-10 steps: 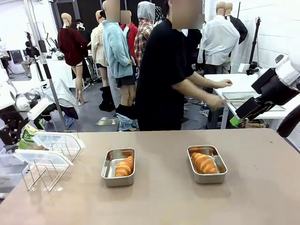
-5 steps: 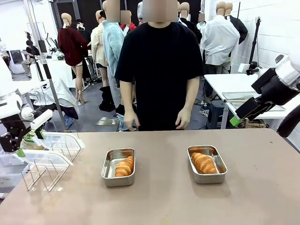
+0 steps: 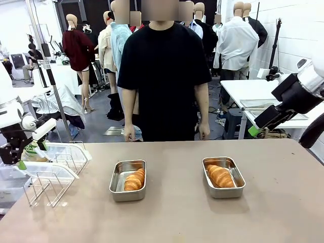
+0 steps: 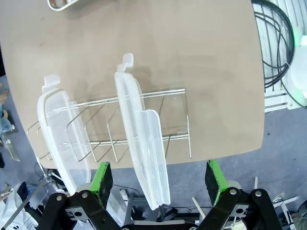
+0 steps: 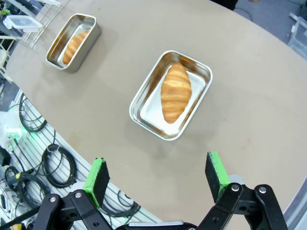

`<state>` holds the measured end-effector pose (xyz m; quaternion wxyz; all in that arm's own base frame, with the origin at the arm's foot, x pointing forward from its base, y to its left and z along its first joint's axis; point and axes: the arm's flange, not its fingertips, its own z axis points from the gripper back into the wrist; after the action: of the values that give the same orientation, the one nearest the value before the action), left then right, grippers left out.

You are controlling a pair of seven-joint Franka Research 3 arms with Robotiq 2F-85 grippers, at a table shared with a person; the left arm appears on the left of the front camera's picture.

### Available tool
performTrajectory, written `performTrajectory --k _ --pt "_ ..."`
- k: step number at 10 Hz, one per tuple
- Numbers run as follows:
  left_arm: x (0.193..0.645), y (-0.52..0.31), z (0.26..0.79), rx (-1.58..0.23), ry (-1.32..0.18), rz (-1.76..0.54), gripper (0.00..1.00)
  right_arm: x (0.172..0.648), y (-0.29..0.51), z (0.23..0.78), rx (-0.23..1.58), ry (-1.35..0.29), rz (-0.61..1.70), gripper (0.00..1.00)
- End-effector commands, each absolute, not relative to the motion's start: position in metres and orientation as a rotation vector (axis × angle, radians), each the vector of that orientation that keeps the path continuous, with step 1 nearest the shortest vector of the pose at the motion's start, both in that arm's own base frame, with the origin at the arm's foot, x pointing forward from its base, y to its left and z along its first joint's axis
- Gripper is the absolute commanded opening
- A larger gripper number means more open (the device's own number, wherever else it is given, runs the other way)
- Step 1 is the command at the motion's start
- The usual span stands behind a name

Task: Place the bread in airtight containers.
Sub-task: Pick up one Airtight Container lid and hand it to the human.

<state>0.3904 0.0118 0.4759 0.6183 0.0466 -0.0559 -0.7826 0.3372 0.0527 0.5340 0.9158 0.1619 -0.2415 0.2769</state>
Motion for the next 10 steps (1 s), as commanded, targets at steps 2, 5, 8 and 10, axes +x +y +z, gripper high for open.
performTrajectory --k 2,5,8,10 --pt "0.3897 0.0144 0.4750 0.088 -0.146 -1.809 1.00 0.3374 0.0536 0.5331 0.346 -0.495 0.570 1.00" --pt "0.3897 0.0144 0.4750 0.088 -0.146 -1.809 1.00 0.3374 0.0536 0.5331 0.346 -0.495 0.570 1.00" --pt "0.3897 0.0144 0.4750 0.088 -0.146 -1.809 1.00 0.3374 0.0536 0.5331 0.346 -0.495 0.570 1.00" --pt "0.3897 0.0144 0.4750 0.088 -0.146 -1.809 1.00 0.3374 0.0536 0.5331 0.346 -0.495 0.570 1.00"
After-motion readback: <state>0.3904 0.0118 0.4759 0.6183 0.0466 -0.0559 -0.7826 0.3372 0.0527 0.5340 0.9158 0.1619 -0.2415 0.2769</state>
